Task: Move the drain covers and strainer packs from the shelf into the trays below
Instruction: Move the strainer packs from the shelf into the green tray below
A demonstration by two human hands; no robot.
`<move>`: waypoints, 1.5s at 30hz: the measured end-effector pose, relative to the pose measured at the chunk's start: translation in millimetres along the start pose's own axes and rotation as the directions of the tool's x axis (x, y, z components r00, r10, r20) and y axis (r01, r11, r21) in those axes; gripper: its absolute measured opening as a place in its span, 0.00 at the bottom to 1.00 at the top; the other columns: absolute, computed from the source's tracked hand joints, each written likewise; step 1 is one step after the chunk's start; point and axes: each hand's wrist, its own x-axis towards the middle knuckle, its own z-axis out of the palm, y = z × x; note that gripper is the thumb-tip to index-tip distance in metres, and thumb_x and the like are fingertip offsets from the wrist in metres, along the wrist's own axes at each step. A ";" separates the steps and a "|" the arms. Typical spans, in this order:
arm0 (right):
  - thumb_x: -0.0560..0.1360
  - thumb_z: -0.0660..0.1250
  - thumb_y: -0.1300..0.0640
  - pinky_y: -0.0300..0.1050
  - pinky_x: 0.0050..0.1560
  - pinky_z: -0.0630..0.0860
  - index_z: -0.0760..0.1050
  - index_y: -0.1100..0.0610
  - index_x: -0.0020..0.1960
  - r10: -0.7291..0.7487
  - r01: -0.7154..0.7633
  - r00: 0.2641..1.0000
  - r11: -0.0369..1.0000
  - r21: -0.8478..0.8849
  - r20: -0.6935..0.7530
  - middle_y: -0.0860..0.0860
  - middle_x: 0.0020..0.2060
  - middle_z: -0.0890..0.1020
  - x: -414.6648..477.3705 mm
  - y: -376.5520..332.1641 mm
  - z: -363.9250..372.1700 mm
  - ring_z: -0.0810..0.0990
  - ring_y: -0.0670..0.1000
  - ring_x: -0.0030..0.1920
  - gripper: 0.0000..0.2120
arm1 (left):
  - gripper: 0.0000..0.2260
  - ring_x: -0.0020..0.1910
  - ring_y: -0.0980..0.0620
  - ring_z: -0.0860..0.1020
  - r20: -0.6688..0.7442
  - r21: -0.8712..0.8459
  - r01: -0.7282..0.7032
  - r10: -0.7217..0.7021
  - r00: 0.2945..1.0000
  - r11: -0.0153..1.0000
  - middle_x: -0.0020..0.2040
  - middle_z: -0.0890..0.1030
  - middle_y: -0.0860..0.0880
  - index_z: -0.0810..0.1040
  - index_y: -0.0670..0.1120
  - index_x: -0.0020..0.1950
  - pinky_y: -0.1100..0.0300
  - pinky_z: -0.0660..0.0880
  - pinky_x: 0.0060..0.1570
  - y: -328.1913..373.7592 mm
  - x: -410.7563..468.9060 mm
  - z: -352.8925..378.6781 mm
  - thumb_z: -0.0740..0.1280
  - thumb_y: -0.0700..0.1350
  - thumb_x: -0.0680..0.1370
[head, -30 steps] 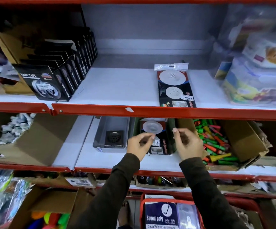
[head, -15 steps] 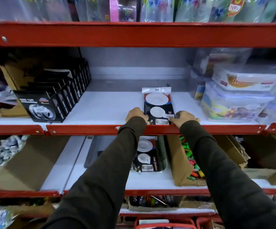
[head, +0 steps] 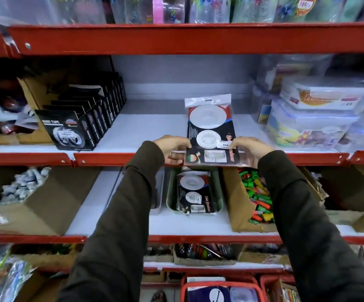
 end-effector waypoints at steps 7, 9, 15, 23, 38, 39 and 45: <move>0.61 0.81 0.61 0.50 0.44 0.75 0.74 0.67 0.61 0.296 -0.152 0.856 0.928 -0.341 0.424 0.70 0.52 0.80 -56.6 65.3 -10.1 0.79 0.61 0.48 0.32 | 0.10 0.40 0.49 0.86 0.361 0.305 0.104 -0.216 0.907 0.947 0.45 0.86 0.49 0.75 0.45 0.55 0.58 0.83 0.39 -76.2 -56.8 -16.6 0.69 0.36 0.76; 0.59 0.83 0.59 0.44 0.35 0.74 0.74 0.61 0.57 0.393 -0.179 0.807 0.874 -0.452 0.440 0.66 0.45 0.78 -70.8 86.4 -7.6 0.77 0.60 0.40 0.31 | 0.10 0.41 0.50 0.87 0.430 0.379 0.163 -0.329 0.841 0.911 0.45 0.86 0.50 0.75 0.45 0.55 0.58 0.83 0.41 -98.3 -62.9 -13.8 0.68 0.35 0.76; 0.64 0.79 0.61 0.42 0.41 0.77 0.81 0.55 0.53 0.560 -0.346 0.719 0.803 -0.486 0.413 0.53 0.46 0.86 -86.0 149.5 0.4 0.84 0.49 0.41 0.19 | 0.10 0.44 0.50 0.86 0.401 0.416 0.338 -0.504 0.765 0.844 0.47 0.85 0.47 0.77 0.44 0.54 0.58 0.83 0.43 -157.7 -49.2 -3.7 0.71 0.35 0.75; 0.67 0.76 0.68 0.36 0.23 0.69 0.75 0.56 0.44 0.564 -0.573 0.818 0.781 -0.247 -0.115 0.51 0.28 0.80 -20.0 171.1 11.9 0.76 0.47 0.29 0.13 | 0.10 0.33 0.53 0.83 -0.021 0.201 0.345 -0.348 0.937 0.917 0.45 0.84 0.45 0.77 0.44 0.54 0.59 0.81 0.32 -171.9 23.0 4.8 0.72 0.35 0.74; 0.74 0.67 0.47 0.54 0.58 0.78 0.76 0.53 0.64 0.002 -0.383 0.888 0.556 -0.738 -0.460 0.58 0.57 0.81 31.6 191.8 41.6 0.80 0.60 0.56 0.20 | 0.07 0.40 0.47 0.81 -0.388 0.150 0.153 -0.084 0.918 0.977 0.46 0.83 0.45 0.81 0.43 0.52 0.61 0.80 0.39 -200.9 76.0 3.8 0.71 0.38 0.75; 0.74 0.66 0.45 0.55 0.60 0.76 0.76 0.51 0.64 -0.065 -0.367 0.883 0.524 -0.769 -0.465 0.57 0.58 0.80 32.4 190.3 45.7 0.79 0.61 0.58 0.20 | 0.08 0.42 0.49 0.80 -0.400 0.208 0.115 -0.023 0.916 0.971 0.46 0.84 0.45 0.81 0.42 0.54 0.62 0.79 0.44 -201.2 75.2 -4.7 0.70 0.38 0.75; 0.73 0.67 0.44 0.56 0.67 0.67 0.75 0.48 0.63 -0.190 -0.097 0.962 0.432 -0.897 -0.196 0.52 0.62 0.78 63.7 173.8 107.0 0.74 0.57 0.65 0.20 | 0.17 0.58 0.43 0.81 -0.461 0.519 0.198 0.077 0.884 0.832 0.57 0.83 0.42 0.79 0.42 0.62 0.54 0.77 0.62 -208.1 77.9 -87.5 0.72 0.42 0.74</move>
